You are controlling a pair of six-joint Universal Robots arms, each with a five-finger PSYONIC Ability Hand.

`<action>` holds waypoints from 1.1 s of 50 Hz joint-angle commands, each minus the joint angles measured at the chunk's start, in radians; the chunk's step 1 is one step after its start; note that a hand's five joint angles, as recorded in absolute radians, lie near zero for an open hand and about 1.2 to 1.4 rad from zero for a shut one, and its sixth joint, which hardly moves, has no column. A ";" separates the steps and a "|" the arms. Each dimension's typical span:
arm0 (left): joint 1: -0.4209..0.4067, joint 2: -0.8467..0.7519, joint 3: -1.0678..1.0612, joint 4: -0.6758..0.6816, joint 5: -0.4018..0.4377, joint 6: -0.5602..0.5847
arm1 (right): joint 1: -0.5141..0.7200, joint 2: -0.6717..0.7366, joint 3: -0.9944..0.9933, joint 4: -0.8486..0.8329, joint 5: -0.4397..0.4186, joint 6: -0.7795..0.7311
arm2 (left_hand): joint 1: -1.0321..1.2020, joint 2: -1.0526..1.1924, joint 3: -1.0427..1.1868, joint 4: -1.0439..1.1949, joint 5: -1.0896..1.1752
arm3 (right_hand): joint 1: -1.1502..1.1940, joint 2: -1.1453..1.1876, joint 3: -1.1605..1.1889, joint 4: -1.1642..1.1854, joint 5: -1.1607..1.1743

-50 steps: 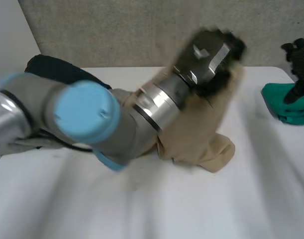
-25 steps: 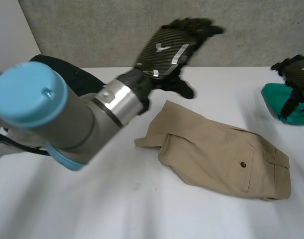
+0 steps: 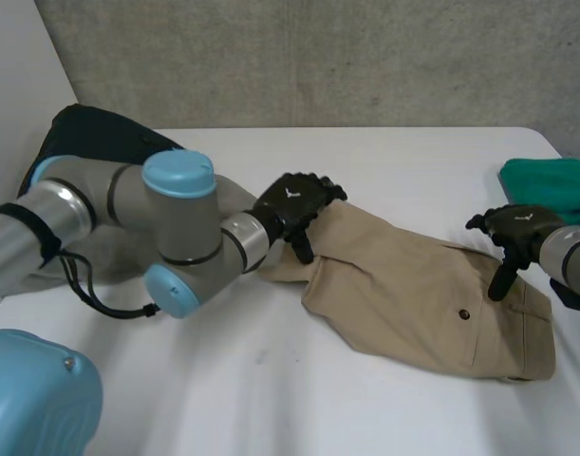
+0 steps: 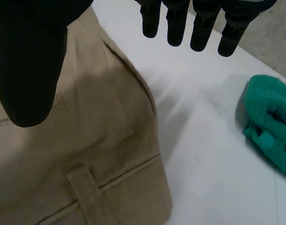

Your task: Fold the laundry.

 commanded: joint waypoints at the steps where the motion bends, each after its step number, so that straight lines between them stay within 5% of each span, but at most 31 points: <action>1: -0.004 -0.025 -0.009 -0.050 0.003 0.054 | 0.006 0.067 -0.021 -0.013 -0.005 -0.005 | 0.243 0.241 0.240 0.238 0.237 | 0.405 0.420 0.407 0.408 0.399; 5: -0.007 -0.022 -0.011 -0.051 -0.003 0.097 | 0.011 0.081 -0.043 -0.016 -0.018 -0.007 | 1.057 1.055 1.054 1.052 1.051 | 1.160 1.175 1.163 1.163 1.155; 6: -0.007 -0.020 -0.009 -0.050 -0.006 0.101 | 0.013 0.081 -0.046 -0.018 -0.018 -0.007 | 1.094 1.092 1.092 1.090 1.089 | 1.163 1.178 1.166 1.166 1.158; 15: -0.012 -0.011 0.100 0.132 -0.153 0.173 | 0.057 0.072 -0.214 -0.105 -0.007 -0.002 | 1.094 1.093 1.092 1.090 1.089 | 1.163 1.178 1.166 1.166 1.158; 20: -0.001 0.081 0.164 0.489 -0.275 0.187 | 0.115 -0.026 -0.299 -0.453 0.001 0.007 | 1.094 1.093 1.092 1.090 1.089 | 1.163 1.178 1.166 1.166 1.158; 23: 0.000 0.182 0.131 0.666 -0.279 0.183 | 0.128 -0.093 -0.296 -0.672 0.025 0.018 | 1.094 1.093 1.092 1.090 1.089 | 1.163 1.178 1.166 1.166 1.158; 26: 0.002 0.242 0.088 0.694 -0.278 0.177 | 0.160 -0.129 -0.284 -0.781 0.038 0.062 | 1.094 1.093 1.092 1.090 1.089 | 1.163 1.178 1.166 1.166 1.158; 41: -0.012 0.386 -0.504 0.665 -0.275 0.177 | 0.194 -0.091 -0.107 -0.696 0.030 0.082 | 1.094 1.093 1.092 1.090 1.089 | 1.163 1.178 1.166 1.166 1.158; 51: -0.056 0.471 -0.770 0.311 -0.290 0.186 | 0.187 0.012 0.048 -0.481 0.018 0.018 | 1.094 1.093 1.092 1.090 1.089 | 1.163 1.178 1.166 1.166 1.158; 55: -0.053 0.558 -0.782 0.190 -0.307 0.186 | 0.184 0.005 0.101 -0.481 0.005 -0.023 | 0.811 0.809 0.808 0.806 0.805 | 1.163 1.178 1.166 1.166 1.158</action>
